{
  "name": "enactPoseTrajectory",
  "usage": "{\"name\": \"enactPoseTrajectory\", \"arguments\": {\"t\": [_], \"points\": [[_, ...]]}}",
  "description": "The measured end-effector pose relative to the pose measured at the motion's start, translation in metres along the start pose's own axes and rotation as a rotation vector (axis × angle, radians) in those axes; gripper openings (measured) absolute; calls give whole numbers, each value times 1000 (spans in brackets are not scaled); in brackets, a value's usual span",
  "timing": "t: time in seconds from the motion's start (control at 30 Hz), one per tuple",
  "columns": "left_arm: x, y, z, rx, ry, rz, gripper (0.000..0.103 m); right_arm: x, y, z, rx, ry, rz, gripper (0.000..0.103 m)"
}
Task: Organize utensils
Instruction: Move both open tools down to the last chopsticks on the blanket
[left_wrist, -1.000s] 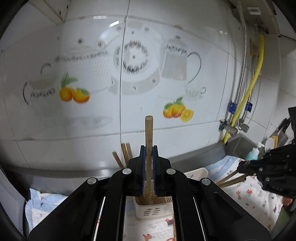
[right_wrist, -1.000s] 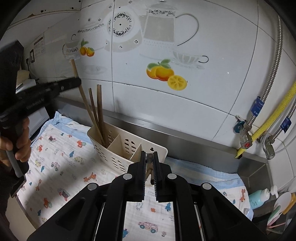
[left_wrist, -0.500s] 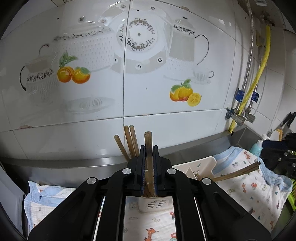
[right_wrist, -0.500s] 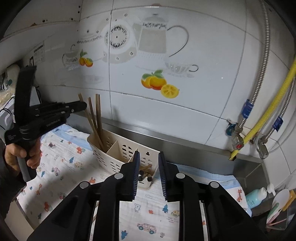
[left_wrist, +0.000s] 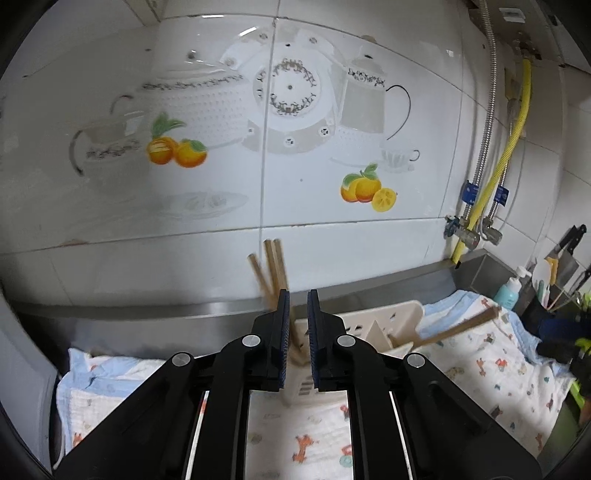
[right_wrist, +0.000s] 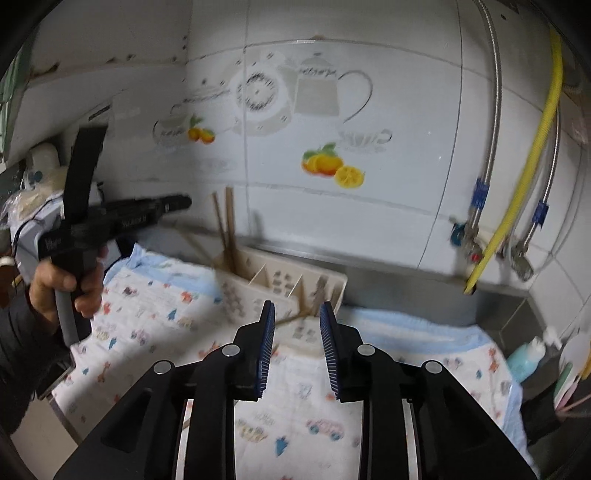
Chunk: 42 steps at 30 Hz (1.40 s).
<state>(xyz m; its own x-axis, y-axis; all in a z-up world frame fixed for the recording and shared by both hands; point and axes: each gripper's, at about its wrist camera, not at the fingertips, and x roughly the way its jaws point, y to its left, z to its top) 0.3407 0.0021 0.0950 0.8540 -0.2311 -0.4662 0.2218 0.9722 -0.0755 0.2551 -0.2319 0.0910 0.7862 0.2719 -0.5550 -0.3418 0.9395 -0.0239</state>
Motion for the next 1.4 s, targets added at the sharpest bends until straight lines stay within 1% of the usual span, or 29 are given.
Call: {"name": "enactPoseTrajectory", "arguments": {"t": [0.13, 0.27, 0.3, 0.37, 0.4, 0.47, 0.57, 0.63, 0.77, 0.87, 0.93, 1.0, 1.03, 1.1, 1.13, 1.2, 1.37, 1.4], "points": [[-17, 7, -18, -27, 7, -5, 15, 4, 23, -36, 9, 26, 23, 25], [-33, 16, -46, -56, 21, -3, 16, 15, 45, -76, 42, 66, 57, 25], [-37, 18, -53, -56, 25, 11, 16, 18, 52, -88, 57, 78, 72, 25], [-43, 22, -68, -57, 30, 30, 16, 25, 63, -106, 69, 98, 71, 25], [-45, 23, -74, -61, 33, 30, 16, 28, 68, -116, 83, 107, 71, 25], [-51, 28, -89, -81, 44, 29, 16, 37, 75, -135, 150, 129, 107, 25], [-57, 33, -107, -94, 60, 33, 16, 50, 91, -156, 172, 151, 83, 24], [-62, 37, -119, -103, 66, 36, 16, 55, 98, -166, 200, 159, 84, 24], [-67, 39, -137, -107, 79, 45, 16, 66, 109, -180, 235, 172, 61, 23], [-71, 39, -149, -97, 88, 54, 16, 75, 111, -187, 266, 187, 60, 21], [-74, 41, -157, -102, 95, 58, 16, 80, 115, -190, 269, 186, 25, 20], [-76, 44, -163, -114, 103, 51, 16, 86, 117, -193, 292, 196, 31, 19], [-76, 45, -165, -116, 106, 53, 17, 88, 119, -194, 294, 200, 20, 19], [-79, 48, -171, -122, 109, 61, 22, 91, 122, -196, 286, 203, -7, 19], [-80, 50, -173, -129, 111, 59, 22, 93, 123, -197, 285, 202, -20, 19], [-81, 52, -176, -135, 116, 57, 22, 96, 123, -199, 297, 213, -15, 19], [-82, 53, -184, -150, 123, 61, 22, 101, 125, -199, 309, 221, -38, 19], [-81, 53, -185, -153, 129, 61, 22, 103, 125, -198, 308, 222, -49, 17]]}}
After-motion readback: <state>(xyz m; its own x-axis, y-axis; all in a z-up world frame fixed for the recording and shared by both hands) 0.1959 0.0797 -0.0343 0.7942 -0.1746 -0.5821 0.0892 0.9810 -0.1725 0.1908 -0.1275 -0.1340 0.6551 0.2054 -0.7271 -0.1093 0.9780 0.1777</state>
